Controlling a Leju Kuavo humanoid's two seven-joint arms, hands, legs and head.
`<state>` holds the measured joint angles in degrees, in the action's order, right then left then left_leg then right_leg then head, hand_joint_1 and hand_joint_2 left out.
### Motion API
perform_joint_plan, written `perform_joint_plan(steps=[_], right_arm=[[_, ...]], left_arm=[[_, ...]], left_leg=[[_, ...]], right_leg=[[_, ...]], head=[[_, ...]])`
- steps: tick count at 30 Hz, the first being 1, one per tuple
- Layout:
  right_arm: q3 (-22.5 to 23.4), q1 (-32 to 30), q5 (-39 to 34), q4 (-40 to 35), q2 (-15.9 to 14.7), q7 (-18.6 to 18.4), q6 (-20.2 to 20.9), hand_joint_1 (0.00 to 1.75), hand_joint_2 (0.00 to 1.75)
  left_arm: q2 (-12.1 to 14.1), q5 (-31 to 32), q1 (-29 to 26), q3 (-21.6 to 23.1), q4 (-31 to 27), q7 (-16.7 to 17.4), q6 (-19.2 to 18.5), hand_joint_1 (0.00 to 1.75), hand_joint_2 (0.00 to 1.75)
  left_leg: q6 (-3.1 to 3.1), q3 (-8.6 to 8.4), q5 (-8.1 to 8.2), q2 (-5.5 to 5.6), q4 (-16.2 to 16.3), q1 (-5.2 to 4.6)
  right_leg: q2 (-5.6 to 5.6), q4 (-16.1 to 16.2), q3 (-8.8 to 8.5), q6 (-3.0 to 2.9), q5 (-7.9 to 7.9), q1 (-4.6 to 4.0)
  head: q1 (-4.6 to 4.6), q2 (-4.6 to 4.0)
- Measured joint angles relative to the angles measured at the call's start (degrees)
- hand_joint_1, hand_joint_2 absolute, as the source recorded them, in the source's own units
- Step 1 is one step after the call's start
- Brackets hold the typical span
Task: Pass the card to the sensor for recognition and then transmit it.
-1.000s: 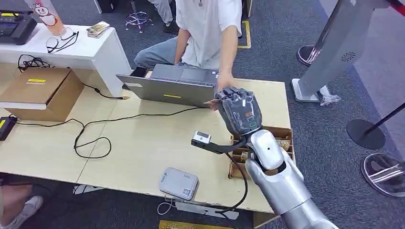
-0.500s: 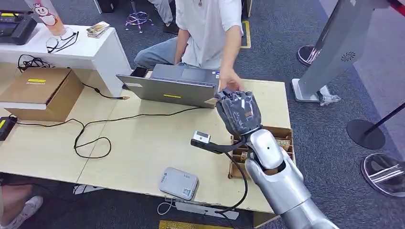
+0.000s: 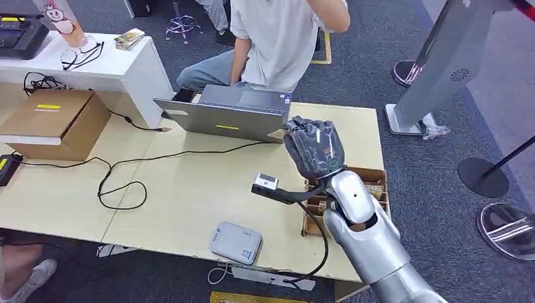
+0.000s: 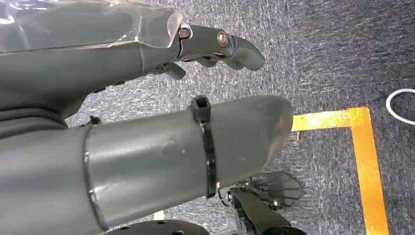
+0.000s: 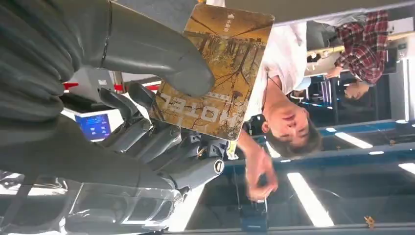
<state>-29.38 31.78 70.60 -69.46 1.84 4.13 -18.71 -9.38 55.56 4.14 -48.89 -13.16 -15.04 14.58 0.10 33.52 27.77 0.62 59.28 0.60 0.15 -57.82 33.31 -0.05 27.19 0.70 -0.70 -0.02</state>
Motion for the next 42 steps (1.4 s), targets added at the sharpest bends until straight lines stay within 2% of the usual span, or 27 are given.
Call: perform_joint_plan(steps=[7,16,20,24,30,35,42], right_arm=[[-0.11,-0.19,-1.12,-0.55,0.0,0.64,0.04,1.75,1.75],[-0.11,-2.17,-12.03,-4.72,0.0,3.89,3.67,1.75,1.75],[-0.07,-3.58,-20.48,-7.48,0.0,5.97,8.34,1.75,1.75],[0.72,-5.53,-35.43,-11.22,0.0,8.13,16.68,1.75,1.75],[1.07,-7.84,-49.85,-15.5,-0.28,8.94,24.92,1.75,1.75],[1.07,-8.84,-58.57,-17.27,-0.94,9.22,29.22,1.75,1.75],[1.05,-9.24,-62.92,-17.99,-1.51,9.25,31.72,1.75,1.75]], left_arm=[[0.0,0.0,0.0,0.0,0.0,0.0,0.0,0.0,0.0],[0.0,0.0,0.0,0.02,0.0,-0.11,-0.02,0.0,0.0],[0.0,0.0,0.0,0.0,0.0,-0.13,-0.13,0.0,0.0],[0.0,0.07,0.0,0.02,0.0,-0.13,-0.37,0.0,0.0],[0.0,0.15,0.08,0.02,0.0,0.04,-0.55,0.0,0.0],[0.0,0.13,0.16,0.02,0.0,0.37,-0.7,0.0,0.0],[-0.02,0.13,0.25,0.02,0.0,0.42,-0.7,0.0,0.0]], left_leg=[[0.0,0.0,0.0,0.0,0.0,0.0],[0.0,0.0,0.0,0.0,0.0,0.0],[0.0,0.0,0.0,0.0,0.0,0.0],[0.0,0.0,0.0,0.0,0.0,0.0],[0.0,0.0,0.0,-0.01,0.0,0.0],[0.0,-0.01,0.0,-0.02,0.0,0.0],[0.0,-0.01,0.0,-0.02,0.0,0.0]], right_leg=[[0.0,0.0,0.0,0.0,0.0,0.0],[0.0,0.0,0.01,0.0,0.0,0.0],[0.0,0.0,0.01,0.0,0.0,0.0],[0.0,0.0,0.02,0.0,0.0,0.0],[0.02,0.0,0.03,0.0,0.0,0.0],[0.02,0.0,0.03,0.0,0.0,0.0],[0.02,0.0,0.03,0.0,0.0,0.0]], head=[[0.0,0.0],[0.0,0.0],[0.0,0.0],[0.0,0.0],[0.0,0.0],[0.0,0.0],[0.02,0.0]])
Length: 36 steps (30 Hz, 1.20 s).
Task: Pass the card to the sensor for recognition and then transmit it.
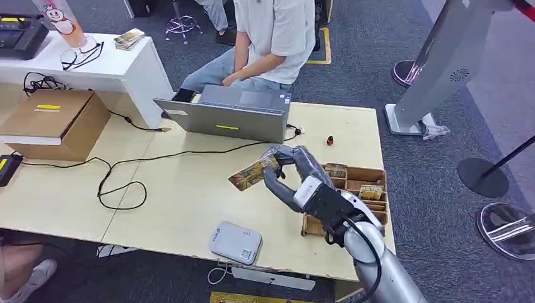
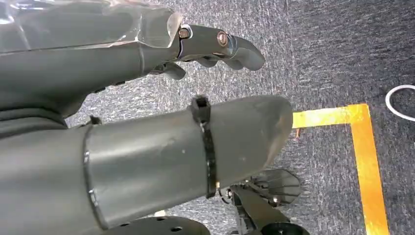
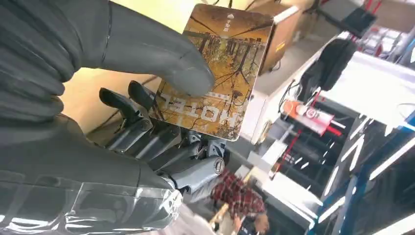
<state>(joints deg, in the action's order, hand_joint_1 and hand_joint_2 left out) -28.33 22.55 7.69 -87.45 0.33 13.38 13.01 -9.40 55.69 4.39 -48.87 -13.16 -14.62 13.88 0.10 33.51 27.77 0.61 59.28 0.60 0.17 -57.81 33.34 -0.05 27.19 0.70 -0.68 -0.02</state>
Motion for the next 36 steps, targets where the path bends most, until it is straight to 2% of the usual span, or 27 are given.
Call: perform_joint_plan(steps=[6,14,27,36], right_arm=[[-0.11,-0.4,-10.16,0.07,-0.68,-0.44,4.89,1.75,1.75],[-0.61,-0.93,-15.71,0.28,-1.49,-0.63,7.95,1.75,1.75],[-4.18,-3.67,-17.13,0.24,-1.68,-0.61,9.2,1.75,1.75],[-4.68,-4.75,-17.43,0.26,-1.68,-0.63,9.18,1.75,1.75]], left_arm=[[0.0,0.02,0.01,0.02,0.0,0.0,-0.39,0.0,0.0],[0.02,-0.46,0.0,0.02,0.0,0.0,-0.42,0.0,0.0],[0.0,-1.44,-0.15,0.02,0.0,-0.42,-0.28,0.0,0.0],[0.0,-1.16,-0.15,0.02,0.0,-0.39,-0.44,0.0,0.0]], left_leg=[[0.0,0.01,0.0,0.0,0.0,0.0],[0.0,0.01,0.0,0.0,0.0,0.0],[0.01,0.02,0.01,0.0,-0.01,0.0],[0.01,0.01,0.01,0.01,-0.01,0.0]], right_leg=[[0.0,0.0,0.0,0.0,0.0,0.0],[0.0,0.0,0.0,0.0,0.0,0.0],[-0.01,0.0,0.0,-0.01,0.02,0.0],[-0.01,0.0,0.0,-0.01,0.02,0.0]], head=[[0.0,0.0],[-0.02,0.0],[-0.02,0.0],[-0.02,0.0]])
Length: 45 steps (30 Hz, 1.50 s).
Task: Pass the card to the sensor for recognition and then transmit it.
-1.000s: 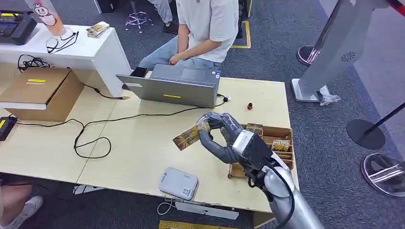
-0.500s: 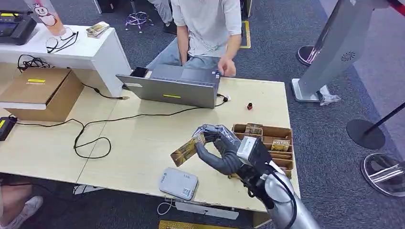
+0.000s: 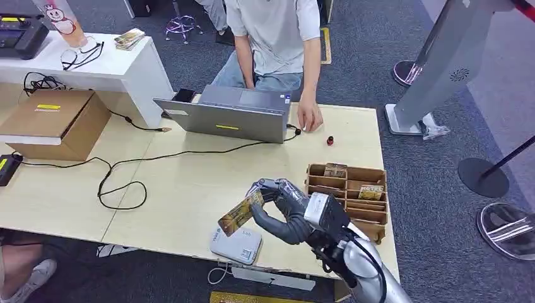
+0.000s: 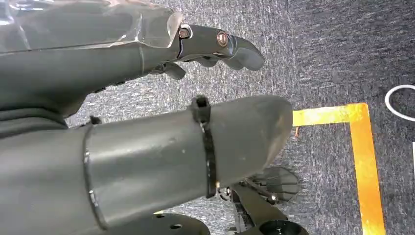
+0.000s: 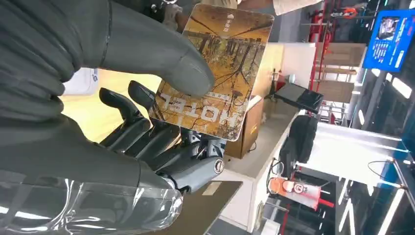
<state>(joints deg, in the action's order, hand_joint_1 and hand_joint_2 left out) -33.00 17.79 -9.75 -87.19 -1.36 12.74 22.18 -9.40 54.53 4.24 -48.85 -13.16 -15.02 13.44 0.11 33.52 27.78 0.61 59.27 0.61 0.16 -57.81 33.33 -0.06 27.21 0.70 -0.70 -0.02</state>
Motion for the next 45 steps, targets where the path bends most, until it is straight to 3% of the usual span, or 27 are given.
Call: perform_joint_plan(steps=[14,30,45], right_arm=[[-0.22,-2.0,1.0,0.68,-0.3,-0.81,-0.87,1.75,1.75],[-0.22,-4.24,13.83,2.23,-0.61,-1.36,-7.01,1.75,1.75],[-0.22,-4.85,17.27,2.36,-0.96,-1.86,-7.74,1.75,1.75]], left_arm=[[-0.02,0.22,0.03,0.0,0.0,0.17,-0.15,0.0,0.0],[-0.02,0.07,0.03,0.0,0.0,0.35,-0.17,0.0,0.0],[-0.02,0.28,0.11,0.0,0.0,0.52,-0.24,0.0,0.0]], left_leg=[[0.0,-0.01,0.0,0.0,0.0,0.0],[0.0,0.0,0.01,0.0,0.0,0.0],[0.0,0.0,0.01,0.0,0.0,0.0]], right_leg=[[0.01,0.0,0.0,0.0,0.0,0.0],[0.01,0.0,0.0,0.0,0.01,0.0],[0.01,0.0,0.01,0.0,0.01,0.0]], head=[[0.0,0.0],[0.0,0.0],[0.0,0.0]])
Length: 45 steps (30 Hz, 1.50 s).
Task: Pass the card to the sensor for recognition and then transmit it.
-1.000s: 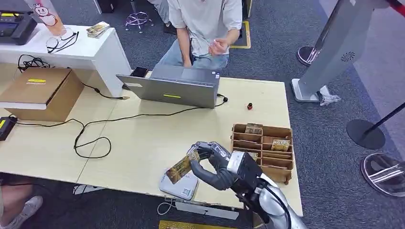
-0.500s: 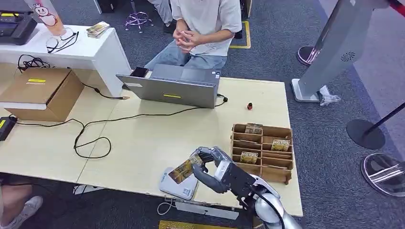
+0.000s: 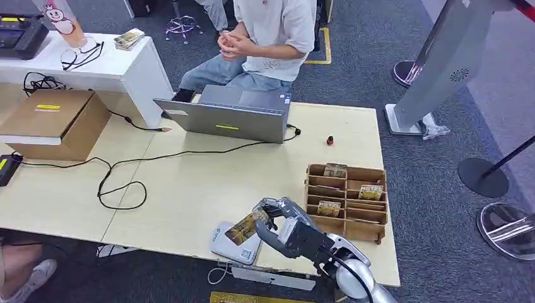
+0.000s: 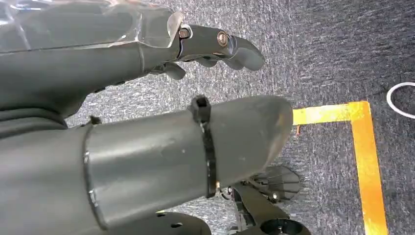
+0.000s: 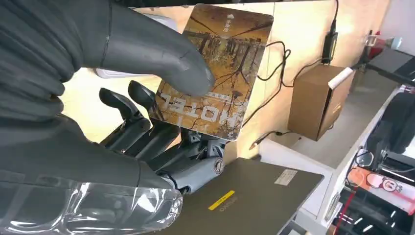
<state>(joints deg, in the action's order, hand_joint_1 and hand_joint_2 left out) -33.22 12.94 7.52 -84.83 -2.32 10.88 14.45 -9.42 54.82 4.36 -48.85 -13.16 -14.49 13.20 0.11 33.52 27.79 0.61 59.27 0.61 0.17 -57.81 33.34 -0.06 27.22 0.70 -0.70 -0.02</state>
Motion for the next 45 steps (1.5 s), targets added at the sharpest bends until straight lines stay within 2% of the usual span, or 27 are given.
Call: perform_joint_plan(steps=[35,45], right_arm=[[-2.71,0.5,2.67,2.78,0.02,-0.9,0.2,1.75,1.75],[-4.59,1.39,2.93,4.65,1.2,-2.21,-0.48,1.75,1.75]], left_arm=[[-0.52,0.02,0.18,0.09,0.0,0.02,0.59,0.0,0.0],[-0.57,0.63,0.36,0.22,0.0,0.74,0.35,0.0,0.0]], left_leg=[[0.0,0.01,0.0,0.0,0.0,0.0],[0.0,0.0,0.0,0.0,-0.01,0.01]], right_leg=[[0.0,0.0,-0.01,0.0,0.0,0.0],[0.0,0.0,-0.01,0.0,0.0,0.0]], head=[[0.0,0.0],[0.0,0.0]])
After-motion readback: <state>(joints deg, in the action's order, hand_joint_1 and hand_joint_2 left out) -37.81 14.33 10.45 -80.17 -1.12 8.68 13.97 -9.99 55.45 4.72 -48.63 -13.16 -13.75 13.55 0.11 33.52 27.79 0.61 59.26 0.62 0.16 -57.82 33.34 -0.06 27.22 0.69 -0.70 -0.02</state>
